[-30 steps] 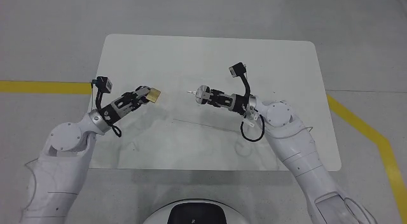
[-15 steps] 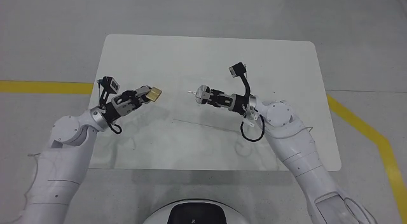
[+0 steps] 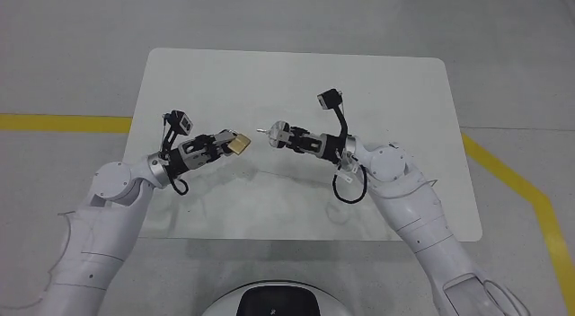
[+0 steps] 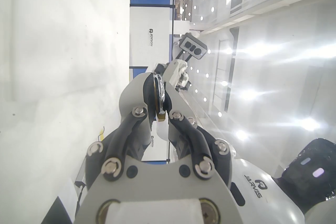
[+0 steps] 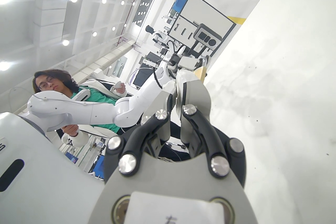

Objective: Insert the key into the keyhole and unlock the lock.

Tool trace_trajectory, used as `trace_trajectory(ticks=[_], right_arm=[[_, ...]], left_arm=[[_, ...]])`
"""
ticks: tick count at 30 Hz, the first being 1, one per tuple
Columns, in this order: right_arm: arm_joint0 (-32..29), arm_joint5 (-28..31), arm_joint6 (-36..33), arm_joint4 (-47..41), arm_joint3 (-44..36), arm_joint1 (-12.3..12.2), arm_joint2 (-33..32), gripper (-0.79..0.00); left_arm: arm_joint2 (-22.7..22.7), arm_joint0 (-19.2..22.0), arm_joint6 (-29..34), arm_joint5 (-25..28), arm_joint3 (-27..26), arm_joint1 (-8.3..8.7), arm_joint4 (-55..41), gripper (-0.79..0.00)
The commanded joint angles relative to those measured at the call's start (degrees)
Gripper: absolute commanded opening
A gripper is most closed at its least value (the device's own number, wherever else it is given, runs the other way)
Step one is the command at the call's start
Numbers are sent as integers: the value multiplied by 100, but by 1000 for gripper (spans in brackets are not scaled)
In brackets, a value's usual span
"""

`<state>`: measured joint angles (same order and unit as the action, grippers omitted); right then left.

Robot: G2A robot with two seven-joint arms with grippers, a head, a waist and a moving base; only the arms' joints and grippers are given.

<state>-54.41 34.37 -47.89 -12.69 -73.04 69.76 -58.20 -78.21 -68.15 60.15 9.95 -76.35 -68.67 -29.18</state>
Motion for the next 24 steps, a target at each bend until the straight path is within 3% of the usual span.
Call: trace_trajectory(ticks=[1,10,24], right_arm=[[1,17,74,17,28,12,24,-785],[167,258,478,-21,391,132,235,-785],[662,192,554,-19,976,363,684,-785]], left_arm=[[43,9,142,-66,31,-6,-195,-785],[170,111,301,-146,274,-21,-571,-785],[199,162,349,-88,336,5,-658,-785]])
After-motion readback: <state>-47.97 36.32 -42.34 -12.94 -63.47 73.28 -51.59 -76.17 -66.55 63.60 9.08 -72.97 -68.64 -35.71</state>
